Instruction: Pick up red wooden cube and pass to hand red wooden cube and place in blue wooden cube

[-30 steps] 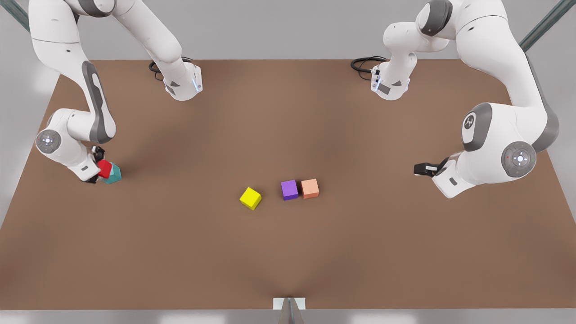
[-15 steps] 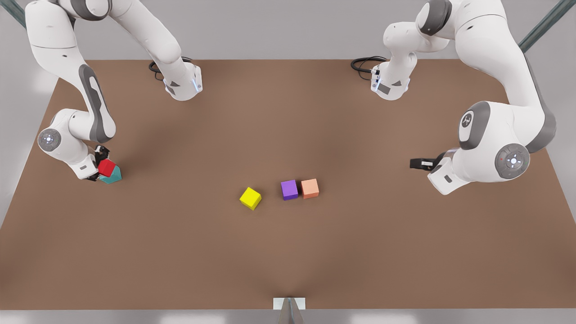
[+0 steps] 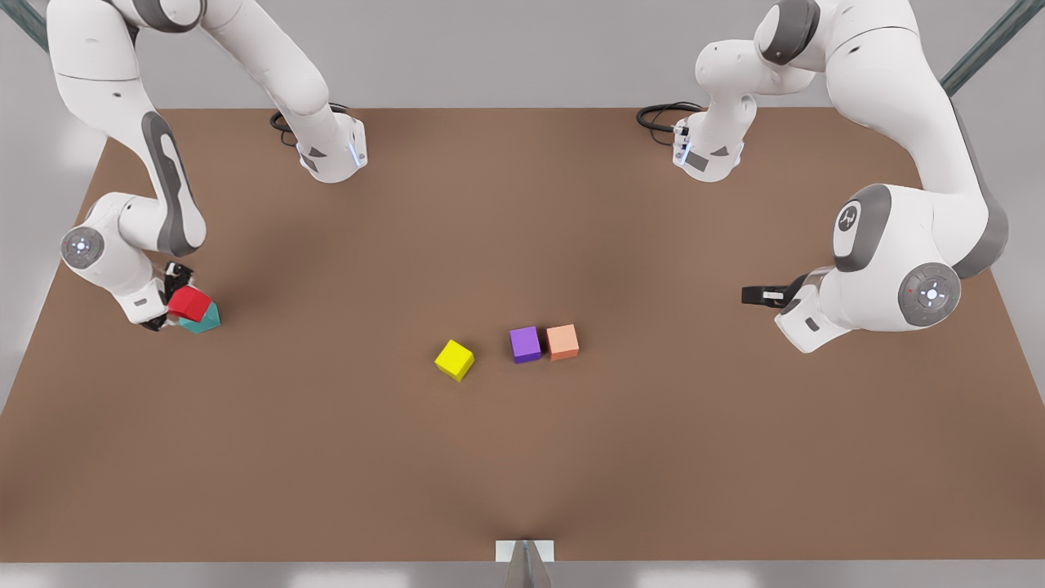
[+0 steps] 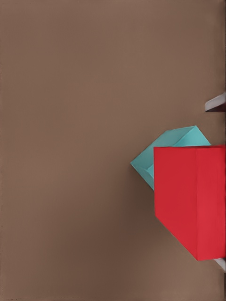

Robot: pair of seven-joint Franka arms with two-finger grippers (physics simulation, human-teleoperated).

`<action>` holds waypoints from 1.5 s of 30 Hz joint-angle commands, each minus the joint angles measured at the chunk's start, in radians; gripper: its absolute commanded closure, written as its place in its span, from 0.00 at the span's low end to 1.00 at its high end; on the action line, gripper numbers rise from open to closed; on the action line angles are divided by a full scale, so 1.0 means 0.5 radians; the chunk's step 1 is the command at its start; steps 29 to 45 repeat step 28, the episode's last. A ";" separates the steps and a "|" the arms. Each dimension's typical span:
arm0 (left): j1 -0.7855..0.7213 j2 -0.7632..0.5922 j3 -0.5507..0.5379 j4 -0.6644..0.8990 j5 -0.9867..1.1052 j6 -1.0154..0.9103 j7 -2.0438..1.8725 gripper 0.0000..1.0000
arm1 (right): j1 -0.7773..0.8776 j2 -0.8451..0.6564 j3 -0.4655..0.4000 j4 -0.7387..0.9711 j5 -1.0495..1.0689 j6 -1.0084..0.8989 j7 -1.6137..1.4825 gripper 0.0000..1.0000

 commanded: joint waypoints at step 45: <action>0.006 -0.003 0.003 0.003 0.002 -0.005 -0.035 0.00 | 1.562 -0.229 -0.494 1.483 0.636 -1.926 3.014 0.00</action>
